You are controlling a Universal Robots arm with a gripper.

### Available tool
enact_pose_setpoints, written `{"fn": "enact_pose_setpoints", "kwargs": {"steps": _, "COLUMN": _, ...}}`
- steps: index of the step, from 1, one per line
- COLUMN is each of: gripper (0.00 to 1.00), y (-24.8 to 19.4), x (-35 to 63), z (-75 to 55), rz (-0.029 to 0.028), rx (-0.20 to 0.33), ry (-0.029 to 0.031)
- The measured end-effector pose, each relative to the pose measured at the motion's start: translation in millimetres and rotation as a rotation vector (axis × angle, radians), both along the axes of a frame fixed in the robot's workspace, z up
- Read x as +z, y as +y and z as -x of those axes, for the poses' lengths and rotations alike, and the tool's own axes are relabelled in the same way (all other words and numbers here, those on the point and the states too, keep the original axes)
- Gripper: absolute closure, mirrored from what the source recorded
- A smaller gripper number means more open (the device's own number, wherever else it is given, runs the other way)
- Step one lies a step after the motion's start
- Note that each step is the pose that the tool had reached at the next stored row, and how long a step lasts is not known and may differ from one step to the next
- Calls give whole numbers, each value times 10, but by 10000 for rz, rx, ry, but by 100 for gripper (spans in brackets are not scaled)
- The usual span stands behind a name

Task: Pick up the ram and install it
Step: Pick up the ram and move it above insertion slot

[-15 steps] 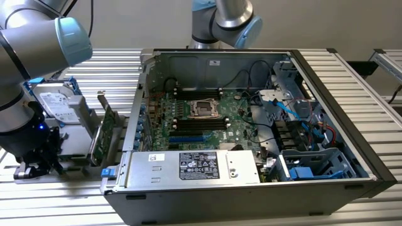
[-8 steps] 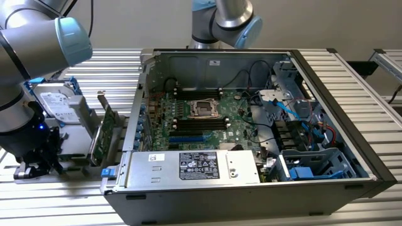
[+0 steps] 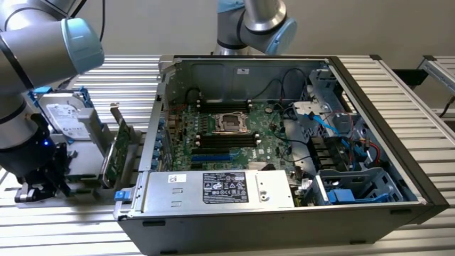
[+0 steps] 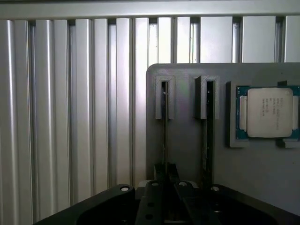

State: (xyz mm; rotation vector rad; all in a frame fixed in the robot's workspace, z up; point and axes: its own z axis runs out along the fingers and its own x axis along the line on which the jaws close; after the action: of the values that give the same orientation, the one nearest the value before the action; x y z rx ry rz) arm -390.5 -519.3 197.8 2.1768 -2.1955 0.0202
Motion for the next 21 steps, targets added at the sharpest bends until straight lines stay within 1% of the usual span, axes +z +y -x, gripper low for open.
{"fn": "enact_pose_setpoints", "kwargs": {"steps": 2, "gripper": 86, "y": 0, "x": 46, "z": 0, "rz": 1, "rx": 0, "ry": 1}}
{"fn": "enact_pose_setpoints", "kwargs": {"steps": 6, "gripper": 86, "y": 0, "x": 171, "z": 0, "rz": -1, "rx": 0, "ry": 2}}
{"fn": "enact_pose_setpoints", "kwargs": {"steps": 16, "gripper": 86, "y": 0, "x": 623, "z": -8, "rz": 0, "rx": 1, "ry": 4}}
{"fn": "enact_pose_setpoints", "kwargs": {"steps": 19, "gripper": 86, "y": 0, "x": 760, "z": -51, "rz": -2, "rx": 16, "ry": 5}}
{"fn": "enact_pose_setpoints", "kwargs": {"steps": 21, "gripper": 86, "y": 0, "x": 850, "z": -89, "rz": -19, "rx": 68, "ry": 4}}
